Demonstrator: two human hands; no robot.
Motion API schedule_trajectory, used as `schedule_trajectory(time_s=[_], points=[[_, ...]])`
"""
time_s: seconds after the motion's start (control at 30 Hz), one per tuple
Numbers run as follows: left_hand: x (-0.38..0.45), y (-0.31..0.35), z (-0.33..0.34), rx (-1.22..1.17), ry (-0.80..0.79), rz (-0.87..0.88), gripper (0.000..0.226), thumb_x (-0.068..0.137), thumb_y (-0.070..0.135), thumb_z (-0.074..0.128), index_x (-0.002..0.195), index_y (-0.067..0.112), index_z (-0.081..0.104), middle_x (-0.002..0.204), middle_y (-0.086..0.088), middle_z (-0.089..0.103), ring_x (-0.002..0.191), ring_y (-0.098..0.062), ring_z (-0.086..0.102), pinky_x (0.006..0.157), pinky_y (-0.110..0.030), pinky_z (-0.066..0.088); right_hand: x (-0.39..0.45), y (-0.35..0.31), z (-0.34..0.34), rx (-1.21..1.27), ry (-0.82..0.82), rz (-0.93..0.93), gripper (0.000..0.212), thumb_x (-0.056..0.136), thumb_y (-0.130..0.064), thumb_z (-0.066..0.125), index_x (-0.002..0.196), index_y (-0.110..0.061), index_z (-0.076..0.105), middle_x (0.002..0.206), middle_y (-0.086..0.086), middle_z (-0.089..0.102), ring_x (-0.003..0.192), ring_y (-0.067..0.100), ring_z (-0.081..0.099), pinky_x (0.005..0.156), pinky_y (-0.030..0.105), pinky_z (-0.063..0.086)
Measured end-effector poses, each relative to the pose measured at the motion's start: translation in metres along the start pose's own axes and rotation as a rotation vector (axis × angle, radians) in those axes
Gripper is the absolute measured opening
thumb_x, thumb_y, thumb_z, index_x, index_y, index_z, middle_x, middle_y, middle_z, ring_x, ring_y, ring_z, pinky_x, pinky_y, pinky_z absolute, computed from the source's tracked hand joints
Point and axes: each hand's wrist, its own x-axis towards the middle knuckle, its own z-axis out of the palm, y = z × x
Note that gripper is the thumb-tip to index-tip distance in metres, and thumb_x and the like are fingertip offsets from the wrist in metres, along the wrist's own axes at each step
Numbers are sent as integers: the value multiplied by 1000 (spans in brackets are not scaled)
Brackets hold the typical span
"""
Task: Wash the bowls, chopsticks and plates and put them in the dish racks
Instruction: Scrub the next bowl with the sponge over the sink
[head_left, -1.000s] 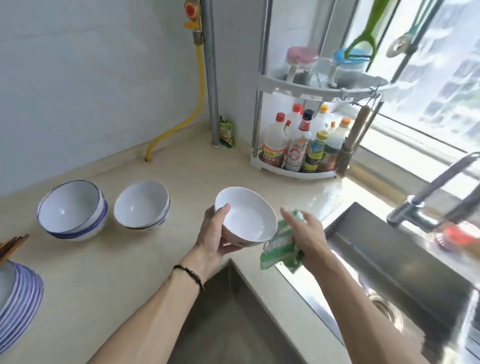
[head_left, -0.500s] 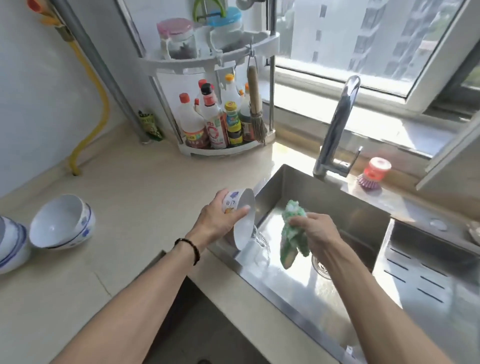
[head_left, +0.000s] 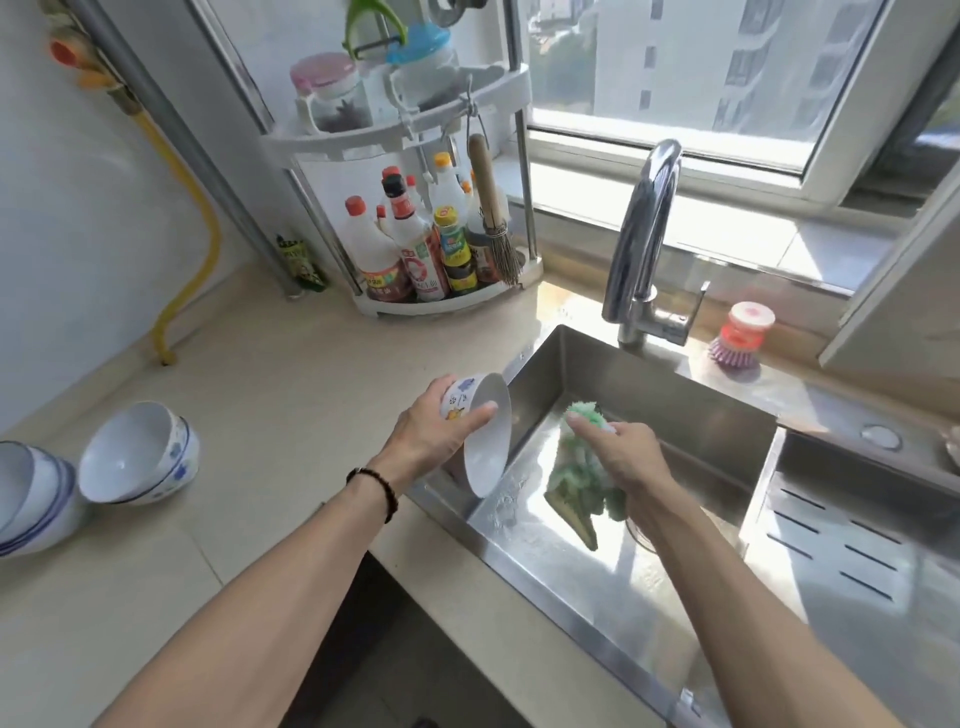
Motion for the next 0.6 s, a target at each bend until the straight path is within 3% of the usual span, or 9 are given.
schedule_trajectory(time_s=[0.07,0.17,0.27,0.33,0.4,0.47,0.5,0.53,0.6], points=[[-2,1,1,8,4,-2,78,86,61,65,150,29,35,122,-2,56,108,-24,60,82,-35,57,0,0,0,34,-13,30,22,86,-17,69,87,5,66,60,20,59,34,21,47,35,18,27],[-2,1,3,5,-3,-12,80,83,68,64,149,31,37,122,-2,56,108,-25,60,85,-39,57,-1,1,1,45,-8,7,17,90,-6,61,91,10,65,75,29,64,40,23,54,40,23,36],[-7,5,5,-104,-22,-38,100,62,86,58,145,33,42,123,1,60,108,-25,62,91,-49,57,-5,0,8,-42,16,-117,14,94,-12,57,91,-6,70,76,12,68,41,9,54,40,21,34],[-11,6,10,-230,-23,-75,98,60,87,57,141,33,47,122,2,62,107,-25,64,89,-53,57,-16,-7,18,-103,0,-285,16,95,-11,53,89,-11,68,74,2,64,47,5,49,39,18,33],[-15,8,18,-369,-33,-112,77,73,81,57,132,31,53,116,0,67,100,-25,67,81,-49,60,-32,-16,34,-196,-169,-447,20,99,-9,47,93,-10,66,83,1,62,65,13,51,54,17,38],[-16,8,24,-455,2,-133,66,75,79,54,120,31,58,113,-3,70,99,-27,69,81,-46,59,-48,-11,49,-347,-501,-433,29,96,-8,48,123,-8,59,120,9,62,99,18,57,79,17,42],[-15,7,24,-438,23,-119,69,71,82,51,117,31,59,114,-2,69,102,-27,68,87,-49,57,-49,0,53,-451,-613,-423,50,90,-13,53,140,-11,48,141,9,53,117,16,53,94,20,40],[-14,5,21,-400,32,-104,72,68,84,48,117,32,60,115,0,68,105,-26,66,93,-51,54,-45,11,54,-605,-669,-465,70,82,-23,56,150,-17,37,155,6,41,130,16,45,106,27,36],[-16,3,15,-360,9,-76,69,72,82,45,118,33,61,114,1,68,104,-26,67,91,-49,54,-29,26,45,-1065,-585,-662,80,80,-36,57,154,-26,27,167,3,17,149,19,23,120,44,18]])
